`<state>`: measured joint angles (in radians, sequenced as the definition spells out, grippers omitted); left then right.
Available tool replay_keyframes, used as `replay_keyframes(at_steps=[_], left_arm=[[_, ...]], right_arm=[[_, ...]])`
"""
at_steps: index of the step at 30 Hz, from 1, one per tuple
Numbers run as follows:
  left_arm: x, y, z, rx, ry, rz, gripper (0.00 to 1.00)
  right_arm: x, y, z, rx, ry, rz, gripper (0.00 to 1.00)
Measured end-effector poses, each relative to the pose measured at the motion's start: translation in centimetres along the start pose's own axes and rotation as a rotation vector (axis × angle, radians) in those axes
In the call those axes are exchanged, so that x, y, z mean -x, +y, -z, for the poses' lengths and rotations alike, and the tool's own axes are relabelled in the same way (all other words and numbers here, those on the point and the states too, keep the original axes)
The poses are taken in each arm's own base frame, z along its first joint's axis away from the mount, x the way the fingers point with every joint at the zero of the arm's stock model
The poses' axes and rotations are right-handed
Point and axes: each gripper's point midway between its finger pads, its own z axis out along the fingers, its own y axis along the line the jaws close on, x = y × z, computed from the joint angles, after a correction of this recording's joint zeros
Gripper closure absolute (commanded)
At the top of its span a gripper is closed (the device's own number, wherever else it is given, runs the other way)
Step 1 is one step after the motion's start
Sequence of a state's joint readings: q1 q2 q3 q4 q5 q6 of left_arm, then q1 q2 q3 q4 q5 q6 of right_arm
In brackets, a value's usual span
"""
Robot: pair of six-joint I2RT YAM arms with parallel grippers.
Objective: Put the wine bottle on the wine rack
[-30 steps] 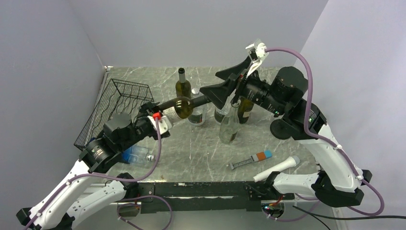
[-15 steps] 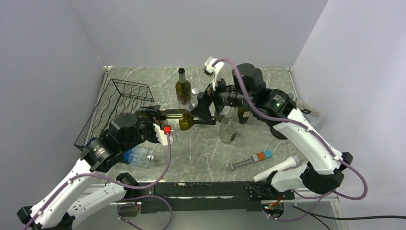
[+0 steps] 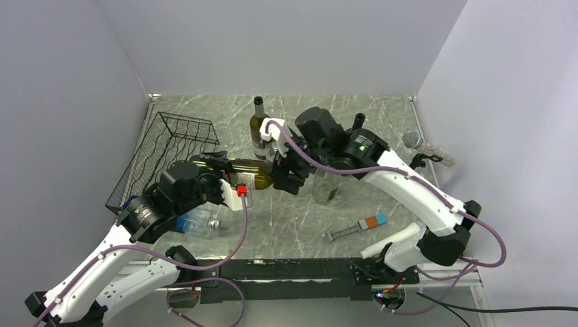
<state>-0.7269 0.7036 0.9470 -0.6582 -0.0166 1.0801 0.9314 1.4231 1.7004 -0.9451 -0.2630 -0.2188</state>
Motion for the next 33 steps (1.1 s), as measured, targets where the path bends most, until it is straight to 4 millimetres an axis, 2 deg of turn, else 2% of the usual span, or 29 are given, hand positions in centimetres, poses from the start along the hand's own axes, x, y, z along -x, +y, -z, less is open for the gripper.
replay_keyframes(at_steps=[4, 8, 16, 17, 18, 20, 21, 22, 23, 27, 29, 30, 31, 33], left_arm=[[-0.1, 0.1, 0.0, 0.004, 0.008, -0.01, 0.99], [-0.1, 0.1, 0.0, 0.004, 0.006, -0.017, 0.99], [-1.0, -0.6, -0.3, -0.011, 0.039, -0.034, 0.99], [-1.0, -0.5, -0.3, -0.008, 0.042, -0.034, 0.99], [-1.1, -0.5, -0.3, -0.007, 0.044, -0.033, 0.99], [-1.2, -0.6, -0.4, -0.005, 0.05, -0.034, 0.99], [-1.3, -0.7, -0.3, -0.006, 0.053, -0.036, 0.99], [-1.4, -0.9, -0.3, -0.009, 0.053, -0.037, 0.99], [-1.5, -1.0, -0.3, -0.011, 0.052, -0.036, 0.96], [-1.3, -1.0, 0.0, 0.011, 0.034, -0.032, 0.63], [-1.4, -1.1, 0.1, 0.03, 0.026, -0.032, 0.32], [-1.4, -1.2, 0.1, 0.036, 0.022, -0.033, 0.06], [-1.5, -1.3, 0.1, 0.043, 0.019, -0.033, 0.01], [-1.2, -1.0, 0.2, 0.068, 0.0, -0.022, 0.01]], right_arm=[[-1.3, 0.8, -2.1, 0.044, 0.075, 0.024, 0.14], [-2.4, 1.1, -3.7, 0.071, 0.13, 0.03, 0.33], [-3.5, 1.2, -4.9, 0.089, 0.179, 0.02, 0.52], [-3.5, 1.3, -5.0, 0.093, 0.18, 0.017, 0.57], [-3.5, 1.4, -5.0, 0.099, 0.181, 0.013, 0.67], [-3.6, 1.6, -5.1, 0.111, 0.184, 0.01, 0.93], [-3.8, 1.8, -5.1, 0.124, 0.191, 0.011, 1.0], [-3.9, 2.0, -5.0, 0.133, 0.195, 0.009, 1.0], [-4.0, 2.2, -5.0, 0.139, 0.201, 0.003, 1.0], [-3.9, 2.1, -5.1, 0.134, 0.197, 0.001, 1.0], [-3.9, 2.1, -5.2, 0.131, 0.196, 0.003, 1.0], [-3.9, 2.2, -5.2, 0.129, 0.197, 0.002, 1.0], [-3.9, 2.2, -5.2, 0.127, 0.198, 0.001, 1.0], [-4.1, 2.2, -5.3, 0.119, 0.202, -0.013, 1.0]])
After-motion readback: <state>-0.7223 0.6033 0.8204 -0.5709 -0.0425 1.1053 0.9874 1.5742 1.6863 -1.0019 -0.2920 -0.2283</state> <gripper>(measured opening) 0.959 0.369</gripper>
